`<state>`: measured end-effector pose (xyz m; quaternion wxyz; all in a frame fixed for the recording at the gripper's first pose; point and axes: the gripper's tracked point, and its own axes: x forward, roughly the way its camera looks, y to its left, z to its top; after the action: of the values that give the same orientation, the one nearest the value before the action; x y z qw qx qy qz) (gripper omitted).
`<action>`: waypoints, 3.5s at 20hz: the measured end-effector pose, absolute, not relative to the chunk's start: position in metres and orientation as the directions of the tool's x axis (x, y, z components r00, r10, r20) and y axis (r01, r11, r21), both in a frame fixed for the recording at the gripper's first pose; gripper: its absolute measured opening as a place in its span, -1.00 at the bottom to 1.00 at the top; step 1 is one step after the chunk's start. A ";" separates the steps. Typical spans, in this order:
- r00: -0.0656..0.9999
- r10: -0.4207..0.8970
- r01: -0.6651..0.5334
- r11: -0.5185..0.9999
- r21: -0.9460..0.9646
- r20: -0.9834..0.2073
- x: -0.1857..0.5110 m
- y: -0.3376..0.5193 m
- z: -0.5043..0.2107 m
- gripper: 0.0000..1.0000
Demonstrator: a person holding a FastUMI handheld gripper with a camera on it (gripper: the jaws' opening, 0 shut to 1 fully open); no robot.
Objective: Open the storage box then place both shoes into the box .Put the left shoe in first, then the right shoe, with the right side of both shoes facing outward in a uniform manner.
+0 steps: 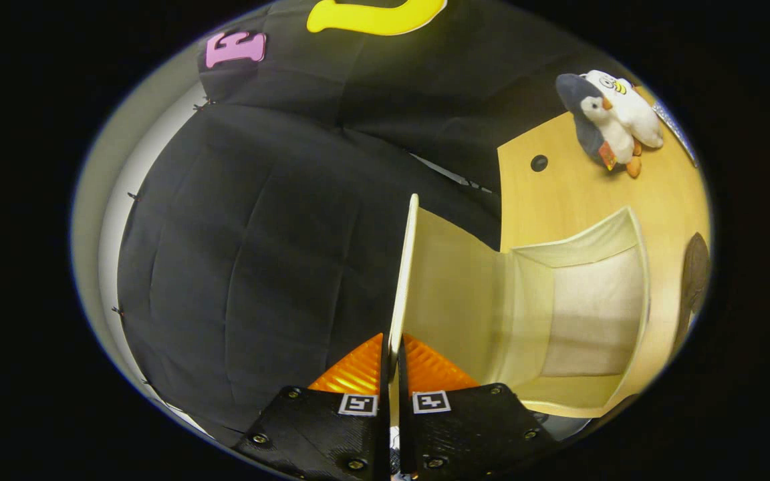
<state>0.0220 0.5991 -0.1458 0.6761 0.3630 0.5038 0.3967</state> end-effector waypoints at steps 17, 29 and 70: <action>0.043 0.845 -0.101 0.534 0.839 -0.533 -0.035 0.778 -0.229 -0.32; 0.120 0.869 -0.185 0.495 0.849 -0.480 -0.013 0.634 -0.124 0.94; 0.094 0.311 -0.198 0.937 0.288 -0.946 0.025 0.222 -0.394 0.95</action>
<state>0.0253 0.2222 -0.3944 0.7385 0.0433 0.6505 0.1721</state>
